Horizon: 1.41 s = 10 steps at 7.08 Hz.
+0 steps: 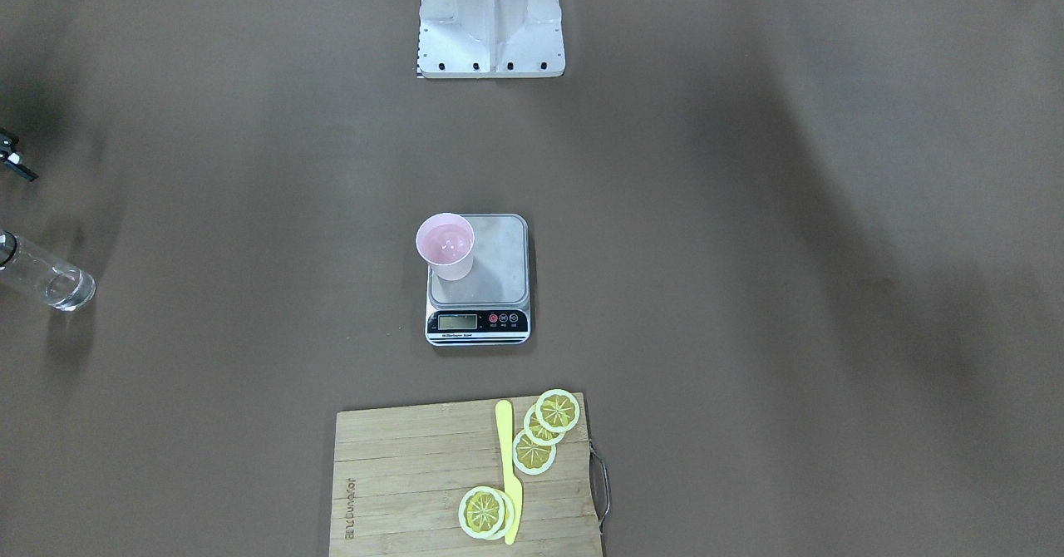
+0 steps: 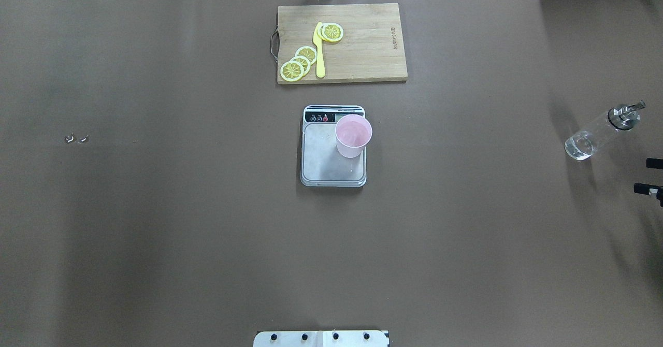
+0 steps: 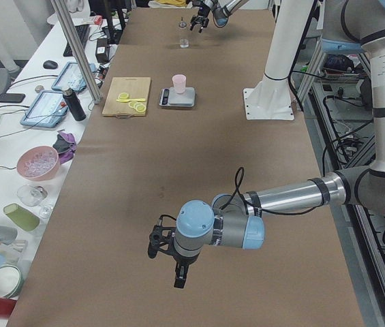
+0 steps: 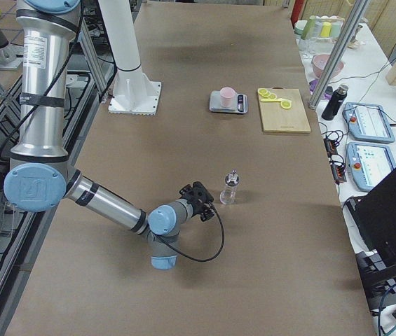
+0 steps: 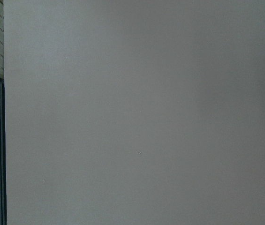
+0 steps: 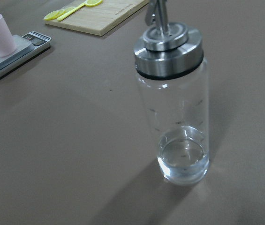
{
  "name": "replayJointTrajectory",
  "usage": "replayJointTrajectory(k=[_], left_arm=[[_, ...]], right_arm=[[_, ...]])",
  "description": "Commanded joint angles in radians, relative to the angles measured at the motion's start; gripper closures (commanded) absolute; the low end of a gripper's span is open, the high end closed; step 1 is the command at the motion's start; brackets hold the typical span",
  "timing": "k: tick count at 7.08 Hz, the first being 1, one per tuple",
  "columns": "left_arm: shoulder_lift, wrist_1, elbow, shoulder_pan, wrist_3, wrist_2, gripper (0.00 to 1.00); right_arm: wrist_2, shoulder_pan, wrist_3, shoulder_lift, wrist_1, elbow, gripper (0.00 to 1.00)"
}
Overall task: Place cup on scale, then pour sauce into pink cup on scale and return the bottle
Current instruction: 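Open the right gripper and lift it off the bottle cap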
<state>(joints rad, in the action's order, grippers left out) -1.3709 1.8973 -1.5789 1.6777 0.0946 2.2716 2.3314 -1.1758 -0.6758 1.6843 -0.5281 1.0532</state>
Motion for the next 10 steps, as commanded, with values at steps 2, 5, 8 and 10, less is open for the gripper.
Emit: replayJointTrajectory(k=[2, 5, 8, 10], left_arm=[[0.041, -0.018, -0.076, 0.002, -0.006, 0.062, 0.00], [0.073, -0.116, -0.137, -0.001, -0.087, 0.063, 0.00], [0.076, -0.225, -0.205, -0.003, -0.078, 0.060, 0.00], [0.073, -0.215, -0.199, -0.006, -0.075, 0.052, 0.00]], right_arm=[[0.258, -0.263, -0.027, -0.021, 0.175, 0.002, 0.00], [0.263, -0.370, -0.015, -0.057, 0.458, 0.002, 0.00], [0.269, -0.436, 0.056, -0.153, 0.806, 0.002, 0.00], [0.269, -0.499, 0.248, -0.230, 1.119, 0.005, 0.00]])
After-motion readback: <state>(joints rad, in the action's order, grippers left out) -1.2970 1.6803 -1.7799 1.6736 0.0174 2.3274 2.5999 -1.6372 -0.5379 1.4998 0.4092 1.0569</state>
